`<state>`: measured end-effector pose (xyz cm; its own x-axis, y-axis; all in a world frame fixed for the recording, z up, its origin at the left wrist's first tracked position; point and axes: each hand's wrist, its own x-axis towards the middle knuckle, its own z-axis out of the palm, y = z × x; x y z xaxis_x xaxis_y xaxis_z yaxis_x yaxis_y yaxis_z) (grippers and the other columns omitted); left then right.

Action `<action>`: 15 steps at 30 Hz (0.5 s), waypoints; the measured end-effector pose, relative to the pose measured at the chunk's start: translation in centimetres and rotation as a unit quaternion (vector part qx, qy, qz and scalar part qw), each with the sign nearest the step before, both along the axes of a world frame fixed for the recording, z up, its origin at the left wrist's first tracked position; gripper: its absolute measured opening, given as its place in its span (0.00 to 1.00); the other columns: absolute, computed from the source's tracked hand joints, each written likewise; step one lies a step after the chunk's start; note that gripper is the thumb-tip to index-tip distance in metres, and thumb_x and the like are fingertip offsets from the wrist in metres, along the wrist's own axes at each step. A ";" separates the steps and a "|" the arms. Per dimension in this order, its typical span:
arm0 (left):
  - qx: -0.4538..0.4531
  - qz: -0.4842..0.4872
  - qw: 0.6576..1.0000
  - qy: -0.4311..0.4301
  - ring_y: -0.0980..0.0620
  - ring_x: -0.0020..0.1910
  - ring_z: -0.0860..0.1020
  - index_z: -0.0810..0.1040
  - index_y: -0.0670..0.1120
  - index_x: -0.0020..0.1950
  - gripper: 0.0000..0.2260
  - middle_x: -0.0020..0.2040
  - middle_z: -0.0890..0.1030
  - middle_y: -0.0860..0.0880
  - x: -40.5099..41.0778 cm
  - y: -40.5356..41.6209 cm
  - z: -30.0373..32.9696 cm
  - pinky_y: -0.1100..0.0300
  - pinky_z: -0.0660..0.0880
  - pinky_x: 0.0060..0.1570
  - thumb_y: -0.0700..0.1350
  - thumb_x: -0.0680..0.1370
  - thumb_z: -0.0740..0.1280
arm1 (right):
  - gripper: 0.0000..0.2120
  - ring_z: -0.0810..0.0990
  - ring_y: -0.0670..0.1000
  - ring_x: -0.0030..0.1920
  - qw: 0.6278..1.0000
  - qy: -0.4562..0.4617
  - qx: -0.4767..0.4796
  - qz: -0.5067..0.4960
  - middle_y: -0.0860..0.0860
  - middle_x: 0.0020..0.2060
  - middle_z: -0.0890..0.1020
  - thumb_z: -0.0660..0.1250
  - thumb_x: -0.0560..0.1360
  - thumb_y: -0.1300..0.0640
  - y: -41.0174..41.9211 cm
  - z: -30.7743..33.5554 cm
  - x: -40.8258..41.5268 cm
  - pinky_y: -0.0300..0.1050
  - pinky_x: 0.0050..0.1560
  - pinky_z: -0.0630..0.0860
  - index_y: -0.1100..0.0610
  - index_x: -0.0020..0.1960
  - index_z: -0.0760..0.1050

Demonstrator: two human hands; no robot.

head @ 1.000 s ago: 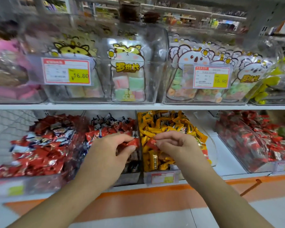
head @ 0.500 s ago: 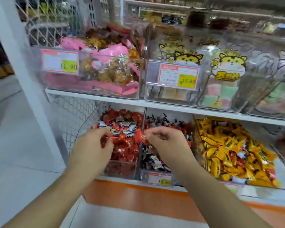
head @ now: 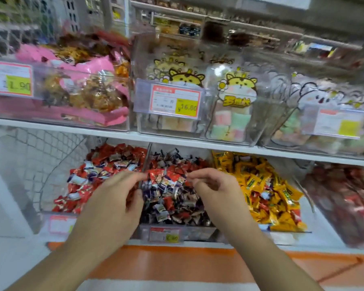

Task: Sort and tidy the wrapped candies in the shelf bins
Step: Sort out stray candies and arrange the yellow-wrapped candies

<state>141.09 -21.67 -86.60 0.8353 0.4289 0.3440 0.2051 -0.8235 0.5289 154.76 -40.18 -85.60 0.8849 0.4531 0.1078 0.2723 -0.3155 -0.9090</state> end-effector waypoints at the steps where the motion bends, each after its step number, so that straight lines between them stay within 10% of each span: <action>1: 0.003 -0.026 1.000 0.002 0.66 0.62 0.71 0.76 0.59 0.69 0.16 0.64 0.74 0.66 0.6 -1.3 0.0 0.65 0.68 0.63 0.47 0.82 0.64 | 0.07 0.83 0.44 0.43 1.000 -0.007 0.005 -0.009 0.43 0.43 0.86 0.68 0.82 0.57 -1.1 0.3 0.5 0.37 0.39 0.81 0.48 0.52 0.84; 8: 0.015 -0.154 0.988 0.011 0.66 0.67 0.68 0.74 0.58 0.71 0.16 0.68 0.71 0.66 7.8 -9.8 -0.8 0.73 0.60 0.67 0.50 0.84 0.62 | 0.08 0.81 0.42 0.42 0.983 -0.103 -0.093 -0.122 0.41 0.44 0.85 0.67 0.80 0.58 -10.7 -1.0 6.2 0.35 0.36 0.75 0.46 0.53 0.82; 15: 0.058 -0.193 0.978 0.053 0.59 0.78 0.53 0.64 0.57 0.80 0.22 0.79 0.60 0.61 14.8 -15.2 -1.6 0.65 0.42 0.73 0.56 0.86 0.56 | 0.14 0.78 0.54 0.61 0.932 -0.168 -0.254 -0.197 0.49 0.57 0.83 0.71 0.77 0.54 -16.0 -3.6 11.4 0.48 0.57 0.76 0.49 0.63 0.81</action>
